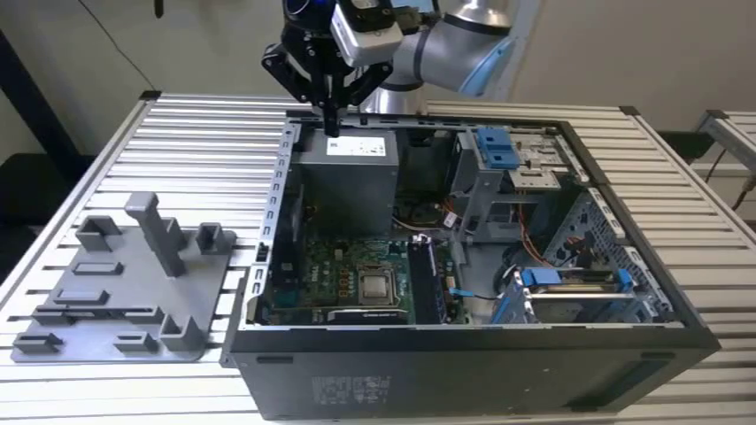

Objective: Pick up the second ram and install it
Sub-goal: 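Reach for the second ram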

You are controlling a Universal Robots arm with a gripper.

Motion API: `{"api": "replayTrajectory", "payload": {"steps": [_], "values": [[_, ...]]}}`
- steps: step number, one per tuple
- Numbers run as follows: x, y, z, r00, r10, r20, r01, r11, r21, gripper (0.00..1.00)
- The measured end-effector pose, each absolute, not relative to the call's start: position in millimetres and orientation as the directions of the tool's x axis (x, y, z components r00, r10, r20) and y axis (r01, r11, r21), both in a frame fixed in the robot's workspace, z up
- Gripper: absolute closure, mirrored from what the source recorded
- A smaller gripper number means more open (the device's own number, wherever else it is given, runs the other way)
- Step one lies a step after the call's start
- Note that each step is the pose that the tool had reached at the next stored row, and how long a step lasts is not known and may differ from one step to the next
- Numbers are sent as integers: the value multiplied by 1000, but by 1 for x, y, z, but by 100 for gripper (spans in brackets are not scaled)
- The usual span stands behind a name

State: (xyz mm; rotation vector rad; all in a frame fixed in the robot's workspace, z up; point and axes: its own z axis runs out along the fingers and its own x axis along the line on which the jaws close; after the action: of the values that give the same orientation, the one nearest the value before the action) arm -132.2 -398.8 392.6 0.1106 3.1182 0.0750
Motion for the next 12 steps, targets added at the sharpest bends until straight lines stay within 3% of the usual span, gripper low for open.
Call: {"api": "replayTrajectory", "payload": {"steps": [12], "values": [[-160, -400, 393, -997, 71, -19, 70, 996, 50, 89]]}}
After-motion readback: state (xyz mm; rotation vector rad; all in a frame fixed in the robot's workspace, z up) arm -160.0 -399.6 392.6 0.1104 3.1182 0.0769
